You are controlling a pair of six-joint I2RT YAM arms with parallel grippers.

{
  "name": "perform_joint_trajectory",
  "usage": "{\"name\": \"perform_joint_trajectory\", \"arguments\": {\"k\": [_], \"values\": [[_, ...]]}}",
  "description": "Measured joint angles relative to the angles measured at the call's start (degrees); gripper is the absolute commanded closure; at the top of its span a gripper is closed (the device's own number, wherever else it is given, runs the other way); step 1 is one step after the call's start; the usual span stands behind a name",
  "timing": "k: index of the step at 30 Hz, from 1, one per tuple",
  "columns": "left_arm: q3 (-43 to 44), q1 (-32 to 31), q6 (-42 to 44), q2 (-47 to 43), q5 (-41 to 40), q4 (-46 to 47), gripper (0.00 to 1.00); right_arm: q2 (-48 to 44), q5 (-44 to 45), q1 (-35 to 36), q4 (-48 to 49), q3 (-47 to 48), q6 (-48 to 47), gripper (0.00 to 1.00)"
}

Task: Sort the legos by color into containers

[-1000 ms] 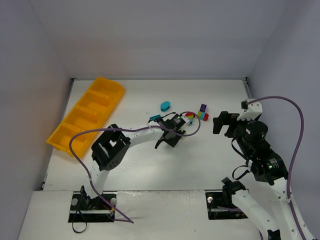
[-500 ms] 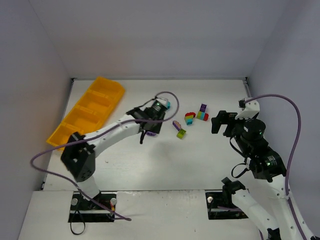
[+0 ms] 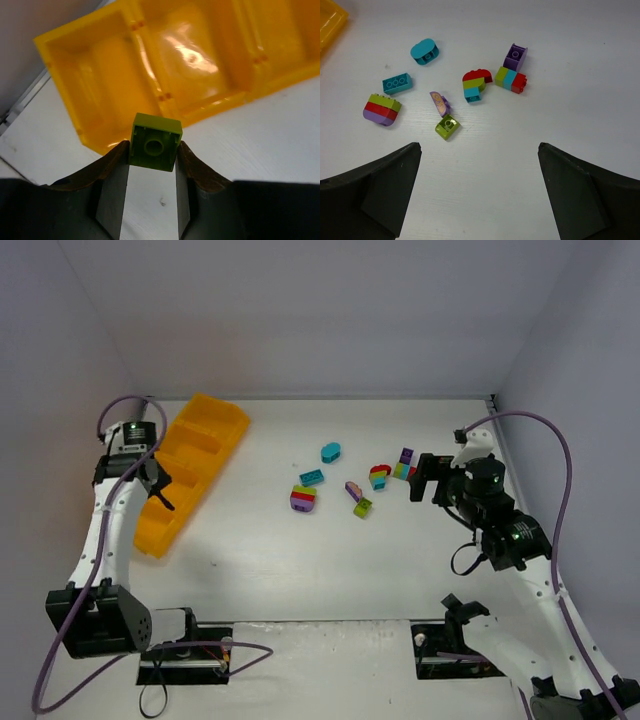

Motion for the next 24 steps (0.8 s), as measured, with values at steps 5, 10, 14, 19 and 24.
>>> {"name": "perform_joint_trajectory", "arguments": {"k": [5,10,14,19,24], "values": [[-2.5,11.4,-0.9,3.8,1.6,0.0,1.0,0.4,-0.9,0.0,0.0,0.2,0.2,0.0],[-2.7,15.0,-1.5,9.2,2.6,0.3,0.72,-0.4,-1.1,0.0,0.0,0.2,0.2,0.0],[-2.7,15.1,-2.0,12.0,2.5,0.8,0.49,-1.8,-1.4,0.0,0.0,0.2,0.2,0.0],[-2.7,15.1,-2.4,12.2,2.4,1.3,0.44,-2.7,-1.6,0.0,0.0,0.2,0.2,0.0],[-2.8,15.2,-2.3,11.7,3.3,1.3,0.44,-2.8,-1.7,0.0,0.0,0.2,0.2,0.0]]}}
